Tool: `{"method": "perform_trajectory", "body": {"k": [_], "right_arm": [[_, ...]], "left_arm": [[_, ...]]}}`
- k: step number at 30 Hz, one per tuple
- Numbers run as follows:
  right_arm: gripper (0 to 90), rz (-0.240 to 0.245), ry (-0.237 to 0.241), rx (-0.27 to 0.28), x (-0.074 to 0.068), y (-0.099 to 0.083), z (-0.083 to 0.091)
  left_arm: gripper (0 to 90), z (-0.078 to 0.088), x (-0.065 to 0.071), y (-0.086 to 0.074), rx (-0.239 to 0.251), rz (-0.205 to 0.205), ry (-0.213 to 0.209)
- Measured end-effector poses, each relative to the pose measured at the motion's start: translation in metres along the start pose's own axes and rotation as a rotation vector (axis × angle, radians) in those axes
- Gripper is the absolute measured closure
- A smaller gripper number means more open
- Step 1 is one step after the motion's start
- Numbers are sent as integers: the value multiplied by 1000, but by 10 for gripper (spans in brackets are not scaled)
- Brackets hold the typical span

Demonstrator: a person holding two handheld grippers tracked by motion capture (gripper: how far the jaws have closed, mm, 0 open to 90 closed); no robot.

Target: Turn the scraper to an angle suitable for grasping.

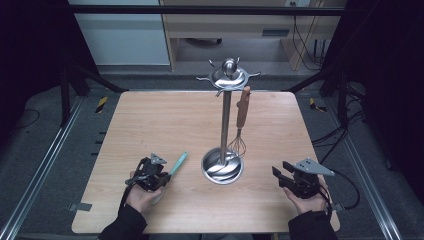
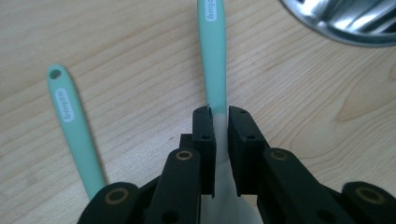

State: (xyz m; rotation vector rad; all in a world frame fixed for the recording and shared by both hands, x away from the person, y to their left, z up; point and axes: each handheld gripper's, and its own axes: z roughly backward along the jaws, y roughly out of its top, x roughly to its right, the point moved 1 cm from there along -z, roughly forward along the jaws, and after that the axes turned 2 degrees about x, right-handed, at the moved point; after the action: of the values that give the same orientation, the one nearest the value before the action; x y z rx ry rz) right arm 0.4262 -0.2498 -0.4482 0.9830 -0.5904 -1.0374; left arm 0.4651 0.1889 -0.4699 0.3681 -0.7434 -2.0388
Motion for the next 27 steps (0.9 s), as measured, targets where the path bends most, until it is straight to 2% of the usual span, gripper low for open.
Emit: {"method": "perform_trajectory", "body": {"k": [3, 8, 11, 13, 14, 19, 23, 24, 27], "right_arm": [[538, -2, 0, 3, 0, 0, 0], [538, -2, -2, 3, 1, 0, 0], [537, -1, -3, 5, 1, 0, 1], [536, 1, -6, 7, 2, 0, 1], [534, 0, -7, 7, 2, 0, 1], [525, -4, -14, 11, 3, 0, 1], [520, -6, -23, 7, 5, -1, 0], [520, -6, -23, 7, 5, -1, 0], [517, -5, -30, 4, 6, -2, 0]], "left_arm": [[812, 9, -1, 0, 39, 3, -8], [812, 19, -3, 0, 76, 7, -17], [812, 32, -4, 1, 132, 12, -18], [812, 35, -5, 2, 144, 13, -19], [812, 40, -5, 2, 174, 21, -21], [812, 54, -7, 2, 249, 26, -32], [812, 69, -7, 4, 329, 29, -31], [812, 69, -7, 4, 329, 29, -31], [812, 83, -8, 6, 394, 30, -23]]}}
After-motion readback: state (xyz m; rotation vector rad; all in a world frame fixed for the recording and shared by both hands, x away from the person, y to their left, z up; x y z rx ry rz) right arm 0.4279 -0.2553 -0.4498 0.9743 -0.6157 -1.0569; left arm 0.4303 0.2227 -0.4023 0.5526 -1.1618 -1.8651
